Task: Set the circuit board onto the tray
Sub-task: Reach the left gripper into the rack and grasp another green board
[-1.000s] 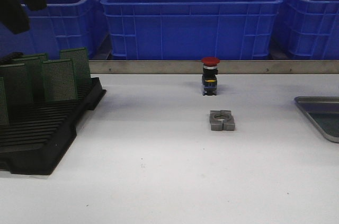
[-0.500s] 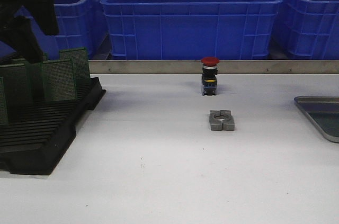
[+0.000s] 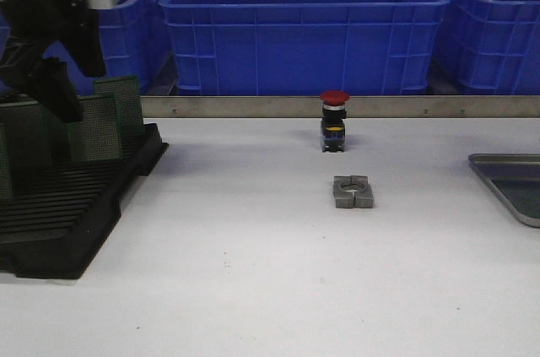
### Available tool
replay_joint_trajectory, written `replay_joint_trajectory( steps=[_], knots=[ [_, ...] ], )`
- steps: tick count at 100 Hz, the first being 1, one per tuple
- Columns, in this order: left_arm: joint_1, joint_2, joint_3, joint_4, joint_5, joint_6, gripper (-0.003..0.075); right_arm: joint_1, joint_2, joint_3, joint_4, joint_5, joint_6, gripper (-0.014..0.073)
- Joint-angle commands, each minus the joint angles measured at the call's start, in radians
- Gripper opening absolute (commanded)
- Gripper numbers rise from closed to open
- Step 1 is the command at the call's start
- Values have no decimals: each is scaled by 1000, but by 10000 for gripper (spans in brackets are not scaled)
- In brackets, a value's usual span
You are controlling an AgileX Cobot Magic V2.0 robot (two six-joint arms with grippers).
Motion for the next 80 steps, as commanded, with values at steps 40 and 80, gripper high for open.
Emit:
replay_joint_trajectory(
  steps=[40,80],
  knots=[
    [0,-12,-30,-11,-47,1,578,-5,-59,-26,28,21,-4,542],
    [0,22,-30,-24,3,-14,534,-5,-59,-26,28,29,-4,542]
  ],
)
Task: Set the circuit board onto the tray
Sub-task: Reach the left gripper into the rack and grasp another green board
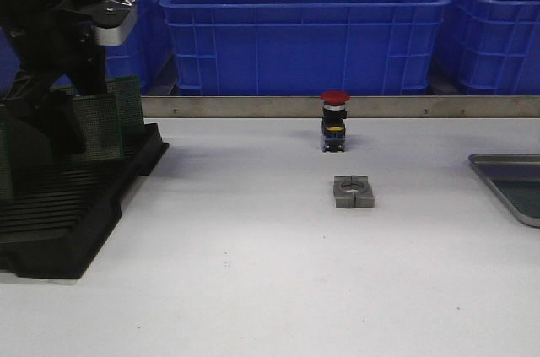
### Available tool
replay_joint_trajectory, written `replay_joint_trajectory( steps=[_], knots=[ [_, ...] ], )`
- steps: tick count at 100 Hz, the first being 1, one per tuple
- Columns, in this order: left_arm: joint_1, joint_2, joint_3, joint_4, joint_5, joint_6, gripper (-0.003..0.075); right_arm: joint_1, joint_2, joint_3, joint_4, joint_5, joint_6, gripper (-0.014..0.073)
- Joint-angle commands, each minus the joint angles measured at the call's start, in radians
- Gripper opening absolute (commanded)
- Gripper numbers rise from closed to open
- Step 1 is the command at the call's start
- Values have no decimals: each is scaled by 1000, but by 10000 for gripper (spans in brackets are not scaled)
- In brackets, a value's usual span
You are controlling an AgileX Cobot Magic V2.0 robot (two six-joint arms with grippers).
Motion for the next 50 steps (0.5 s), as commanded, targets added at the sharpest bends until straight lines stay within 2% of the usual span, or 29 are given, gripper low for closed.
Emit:
replay_joint_trajectory(
  steps=[1,15,42,50],
  knots=[
    [0,-56,-30,-23,-7,-17,534,-5,-59,-26,28,23,-4,542],
    [0,-56,-30,-23,-2,-29,398,-5,-59,-26,28,24,-4,542],
    [0,-56,-30,-23,-2,-29,-20,-5,-59,-26,28,24,-4,542],
    [0,-60,-30,-23,-2,-29,-18,-5,-59,-26,28,25,-4,542]
  ],
)
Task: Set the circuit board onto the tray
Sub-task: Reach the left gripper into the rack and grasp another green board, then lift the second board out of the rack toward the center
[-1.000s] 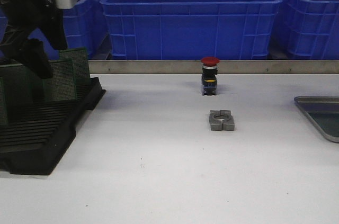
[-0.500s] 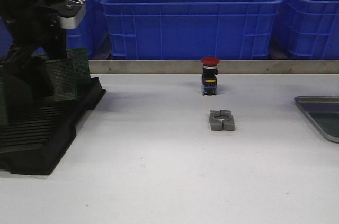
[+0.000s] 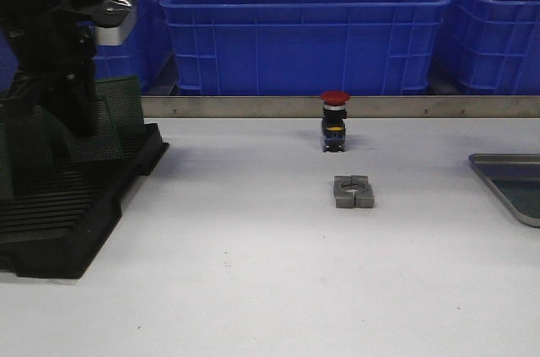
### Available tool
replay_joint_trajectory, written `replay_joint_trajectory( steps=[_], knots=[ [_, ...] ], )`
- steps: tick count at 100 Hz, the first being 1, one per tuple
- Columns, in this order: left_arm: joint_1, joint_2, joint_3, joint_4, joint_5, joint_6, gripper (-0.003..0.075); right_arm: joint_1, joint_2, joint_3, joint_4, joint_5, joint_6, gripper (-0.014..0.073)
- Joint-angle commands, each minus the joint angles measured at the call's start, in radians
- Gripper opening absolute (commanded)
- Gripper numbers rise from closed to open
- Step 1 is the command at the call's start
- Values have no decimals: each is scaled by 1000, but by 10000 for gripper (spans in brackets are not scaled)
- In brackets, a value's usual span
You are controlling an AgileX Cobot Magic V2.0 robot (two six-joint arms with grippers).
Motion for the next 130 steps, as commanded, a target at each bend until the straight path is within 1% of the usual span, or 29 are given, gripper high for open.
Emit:
replay_joint_trajectory(
  steps=[1,16,29,39,49,59,68,77,85,93,100,112,121,130],
  knots=[
    [0,-62,-30,-23,-37,-12,-18,-5,-59,-26,28,18,-6,542],
    [0,-93,-33,-23,-14,-12,-18,-5,-59,-26,28,19,-6,542],
    [0,-116,-73,-23,109,-12,-18,-5,-59,-26,28,19,-6,542],
    [0,-135,-119,-52,198,-12,-18,-5,-59,-26,28,19,-6,542],
    [0,-165,-157,-176,259,-12,-18,-5,-59,-26,28,19,-6,542],
    [-14,-191,-182,-342,301,-12,-18,-5,-59,-26,31,19,-6,542],
    [-55,-209,-187,-426,301,-12,-18,-5,-59,-26,35,19,-6,542],
    [-116,-213,-187,-448,301,-12,-18,-5,-59,-26,36,20,-6,542],
    [-191,-211,-187,-448,286,-14,-18,-5,-59,-26,36,21,-6,542],
    [-260,-205,-187,-449,248,-21,-19,-5,-59,-26,36,21,-6,542],
    [-324,-192,-187,-449,175,-59,-18,-5,-59,-26,36,23,-6,542],
    [-399,-154,-187,-454,78,-98,-18,-5,-59,-26,36,27,-6,542],
    [-444,-113,-187,-454,58,-98,-18,-5,-59,-26,36,28,-6,542],
    [-464,-76,-187,-454,58,-98,-18,-5,-59,-26,39,34,-6,542]
  ],
)
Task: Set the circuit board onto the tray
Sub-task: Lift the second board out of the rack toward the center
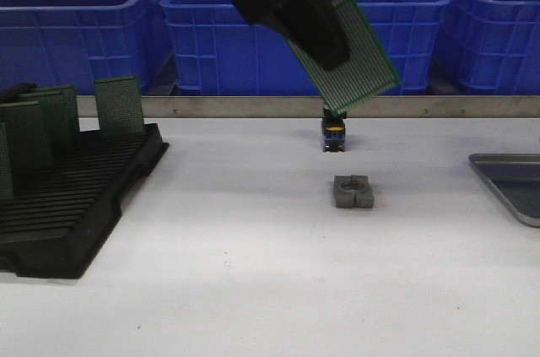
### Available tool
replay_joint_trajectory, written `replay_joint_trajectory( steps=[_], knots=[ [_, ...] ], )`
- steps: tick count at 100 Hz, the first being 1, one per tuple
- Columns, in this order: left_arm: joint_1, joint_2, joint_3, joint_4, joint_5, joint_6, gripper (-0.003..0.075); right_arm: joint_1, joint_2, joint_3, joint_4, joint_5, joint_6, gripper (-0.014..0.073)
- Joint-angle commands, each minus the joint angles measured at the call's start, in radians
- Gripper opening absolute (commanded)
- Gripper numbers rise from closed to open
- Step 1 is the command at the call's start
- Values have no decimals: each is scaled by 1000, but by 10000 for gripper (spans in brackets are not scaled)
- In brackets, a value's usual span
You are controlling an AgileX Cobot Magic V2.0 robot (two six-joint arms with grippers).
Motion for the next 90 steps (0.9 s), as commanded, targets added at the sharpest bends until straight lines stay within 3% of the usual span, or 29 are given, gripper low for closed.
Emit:
replay_joint_trajectory(
  steps=[1,26,57,90],
  knots=[
    [-25,-18,-29,-46,-36,-14,-18,-5,-59,-26,36,25,-6,542],
    [-28,19,-29,-68,-38,-41,-18,-5,-59,-26,96,46,-38,542],
    [-28,19,-29,-81,-38,-41,-18,20,-105,-26,440,270,-460,539],
    [-28,19,-29,-83,-36,-41,-18,153,-248,-26,356,275,-688,539]
  ],
)
